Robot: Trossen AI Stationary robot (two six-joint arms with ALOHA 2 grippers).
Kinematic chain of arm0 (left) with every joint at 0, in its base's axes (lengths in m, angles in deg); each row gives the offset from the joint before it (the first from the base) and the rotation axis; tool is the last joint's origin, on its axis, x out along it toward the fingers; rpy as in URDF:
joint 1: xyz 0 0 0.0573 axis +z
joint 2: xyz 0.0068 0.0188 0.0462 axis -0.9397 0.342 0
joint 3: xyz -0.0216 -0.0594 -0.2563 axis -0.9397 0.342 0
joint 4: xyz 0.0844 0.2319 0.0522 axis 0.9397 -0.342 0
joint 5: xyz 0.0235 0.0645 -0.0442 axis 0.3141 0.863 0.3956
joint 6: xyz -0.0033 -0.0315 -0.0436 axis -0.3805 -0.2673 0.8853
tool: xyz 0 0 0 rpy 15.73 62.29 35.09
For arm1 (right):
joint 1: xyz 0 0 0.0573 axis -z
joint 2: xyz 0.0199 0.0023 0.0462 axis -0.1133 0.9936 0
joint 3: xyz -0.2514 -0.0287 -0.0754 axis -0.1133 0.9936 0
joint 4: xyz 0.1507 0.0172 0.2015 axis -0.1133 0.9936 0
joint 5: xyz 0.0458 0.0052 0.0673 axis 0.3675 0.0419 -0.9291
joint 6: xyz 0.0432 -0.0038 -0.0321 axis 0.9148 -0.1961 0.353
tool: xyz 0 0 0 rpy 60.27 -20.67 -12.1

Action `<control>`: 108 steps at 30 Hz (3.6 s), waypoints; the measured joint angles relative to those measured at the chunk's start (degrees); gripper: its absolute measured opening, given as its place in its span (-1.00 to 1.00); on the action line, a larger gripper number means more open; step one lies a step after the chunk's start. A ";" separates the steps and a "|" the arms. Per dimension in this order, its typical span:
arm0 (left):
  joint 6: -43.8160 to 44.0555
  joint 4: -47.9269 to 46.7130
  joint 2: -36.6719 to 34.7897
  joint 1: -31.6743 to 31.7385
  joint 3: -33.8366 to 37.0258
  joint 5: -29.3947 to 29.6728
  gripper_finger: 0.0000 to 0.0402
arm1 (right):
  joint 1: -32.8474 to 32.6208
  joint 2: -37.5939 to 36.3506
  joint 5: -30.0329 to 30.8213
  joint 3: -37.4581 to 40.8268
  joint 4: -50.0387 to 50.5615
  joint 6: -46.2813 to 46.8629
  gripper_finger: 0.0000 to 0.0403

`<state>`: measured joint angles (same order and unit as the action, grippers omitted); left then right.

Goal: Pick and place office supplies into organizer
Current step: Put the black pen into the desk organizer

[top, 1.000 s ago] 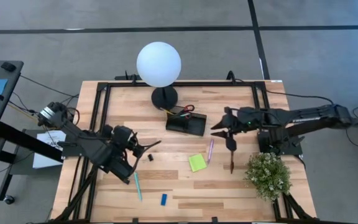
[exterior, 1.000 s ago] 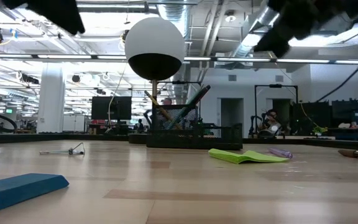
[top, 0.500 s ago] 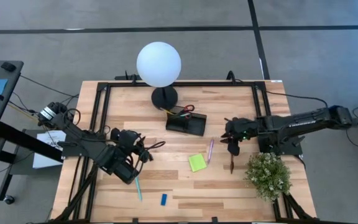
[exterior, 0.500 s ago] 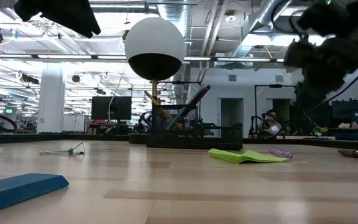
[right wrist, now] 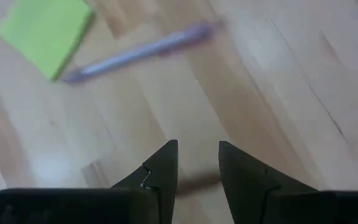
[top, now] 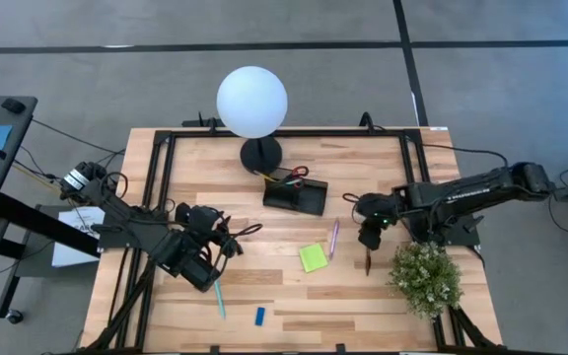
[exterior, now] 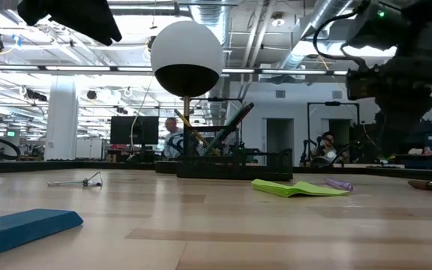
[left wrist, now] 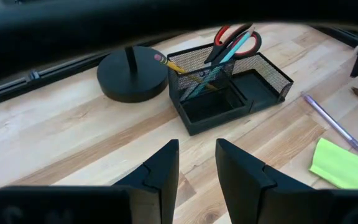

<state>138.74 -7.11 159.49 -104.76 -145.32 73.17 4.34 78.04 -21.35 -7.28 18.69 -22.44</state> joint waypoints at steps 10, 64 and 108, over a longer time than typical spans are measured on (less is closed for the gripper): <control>0.26 -0.02 0.00 0.00 0.00 -0.24 -0.50 | 0.39 1.84 -0.81 -3.70 14.05 20.16 -0.46; -8.47 -0.07 0.02 -0.02 0.00 0.10 -0.50 | -2.78 20.13 -1.93 -4.62 3.53 27.78 -0.62; -5.38 1.27 0.02 -0.02 -0.02 -0.20 -0.50 | -9.69 20.41 3.86 -10.20 11.23 25.88 -0.71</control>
<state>133.37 -5.84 159.52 -104.79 -145.34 72.97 -5.35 98.46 -17.49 -17.48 29.92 3.44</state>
